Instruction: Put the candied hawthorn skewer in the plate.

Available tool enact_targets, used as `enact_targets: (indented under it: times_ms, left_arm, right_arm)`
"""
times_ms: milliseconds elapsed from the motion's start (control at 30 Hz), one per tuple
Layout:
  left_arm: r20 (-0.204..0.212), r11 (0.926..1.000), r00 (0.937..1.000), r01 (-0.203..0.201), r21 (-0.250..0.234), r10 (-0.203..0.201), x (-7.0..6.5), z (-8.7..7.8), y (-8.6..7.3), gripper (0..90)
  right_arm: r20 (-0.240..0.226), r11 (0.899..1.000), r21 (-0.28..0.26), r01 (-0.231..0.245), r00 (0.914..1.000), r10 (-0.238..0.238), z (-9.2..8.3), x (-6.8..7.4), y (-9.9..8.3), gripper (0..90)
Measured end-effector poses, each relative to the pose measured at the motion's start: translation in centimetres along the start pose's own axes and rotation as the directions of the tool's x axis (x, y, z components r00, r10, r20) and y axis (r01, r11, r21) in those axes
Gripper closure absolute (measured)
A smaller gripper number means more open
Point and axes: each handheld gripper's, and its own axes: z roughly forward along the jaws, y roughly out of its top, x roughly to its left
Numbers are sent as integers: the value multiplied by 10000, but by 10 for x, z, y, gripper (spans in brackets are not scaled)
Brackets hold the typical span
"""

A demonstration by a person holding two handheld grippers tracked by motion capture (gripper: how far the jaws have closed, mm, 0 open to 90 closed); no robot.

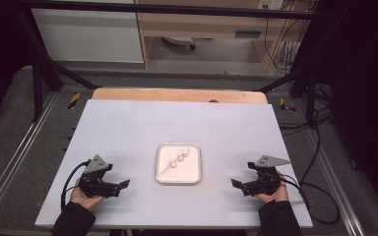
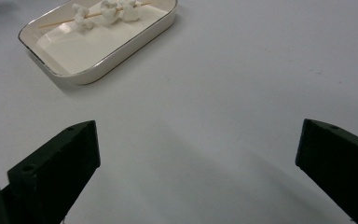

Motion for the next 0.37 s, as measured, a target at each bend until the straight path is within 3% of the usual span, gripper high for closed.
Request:
enact_targets:
  times_ms: [367]
  left_arm:
    - [33,9999,10000,-56,112,56,1,2,-4,88]
  right_arm:
    - [-30,10000,4,-5,10000,5,-1,-1,-2,3]
